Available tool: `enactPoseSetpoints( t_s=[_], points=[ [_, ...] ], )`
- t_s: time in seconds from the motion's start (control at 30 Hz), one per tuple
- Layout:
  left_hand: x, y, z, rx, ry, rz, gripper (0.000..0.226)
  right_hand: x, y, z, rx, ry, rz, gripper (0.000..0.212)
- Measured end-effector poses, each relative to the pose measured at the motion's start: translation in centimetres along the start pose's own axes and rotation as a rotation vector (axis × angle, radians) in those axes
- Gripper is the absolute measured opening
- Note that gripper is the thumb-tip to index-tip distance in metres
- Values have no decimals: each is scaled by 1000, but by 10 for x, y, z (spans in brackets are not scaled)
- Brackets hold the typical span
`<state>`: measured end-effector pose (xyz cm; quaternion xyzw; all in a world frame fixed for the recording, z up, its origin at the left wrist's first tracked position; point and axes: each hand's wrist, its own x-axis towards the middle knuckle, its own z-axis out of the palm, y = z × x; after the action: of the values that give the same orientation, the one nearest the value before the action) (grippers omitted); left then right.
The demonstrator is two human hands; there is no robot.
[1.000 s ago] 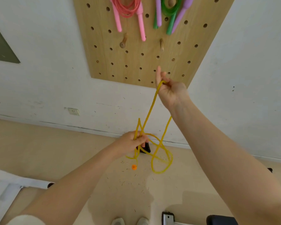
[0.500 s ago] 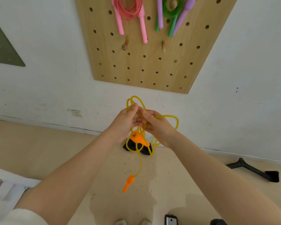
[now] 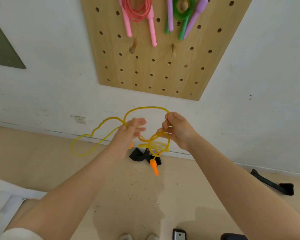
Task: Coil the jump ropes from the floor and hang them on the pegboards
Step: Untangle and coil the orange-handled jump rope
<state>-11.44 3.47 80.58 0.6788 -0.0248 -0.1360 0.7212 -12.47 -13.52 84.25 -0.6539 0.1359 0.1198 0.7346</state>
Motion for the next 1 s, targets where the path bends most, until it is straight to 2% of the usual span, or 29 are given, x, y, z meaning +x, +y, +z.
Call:
enactPoseSetpoints(
  t_s=[0.07,0.13,0.23,0.33,0.4,0.5,0.57,0.63,0.73,0.8,0.87,0.9,1.0],
  points=[
    [-9,-6,8,176,-165,21,32,1,-11,5,206,30,0,24],
    [-16,-4,14,345,-264,55,32,2,-20,7,402,57,7,22],
    [-16,3,12,418,-201,141,29,7,-26,0,533,148,9,22],
    [-13,7,5,644,-136,319,26,9,-21,-4,475,233,0,23],
    [-9,4,3,719,-126,354,24,11,-17,-2,445,268,-24,22],
    [-5,2,-2,807,-190,271,21,11,-18,-2,522,231,-29,20],
    [-2,4,-6,791,-264,135,25,7,-20,-4,569,154,-13,18],
    [0,8,-9,805,-338,10,29,1,-20,-2,512,88,-24,22],
    [-2,10,-10,864,-350,-79,18,-2,-26,1,514,51,-73,29],
    [-4,-1,-19,656,-322,-183,16,0,-33,-3,540,84,-94,35],
    [-7,-12,-33,217,-293,-293,7,0,-37,-11,468,164,-103,41],
    [-6,-16,-38,6,-256,-305,11,0,-37,-13,415,203,-102,42],
    [5,-24,-44,-369,32,-275,30,2,-34,-15,306,261,-77,44]
  ],
)
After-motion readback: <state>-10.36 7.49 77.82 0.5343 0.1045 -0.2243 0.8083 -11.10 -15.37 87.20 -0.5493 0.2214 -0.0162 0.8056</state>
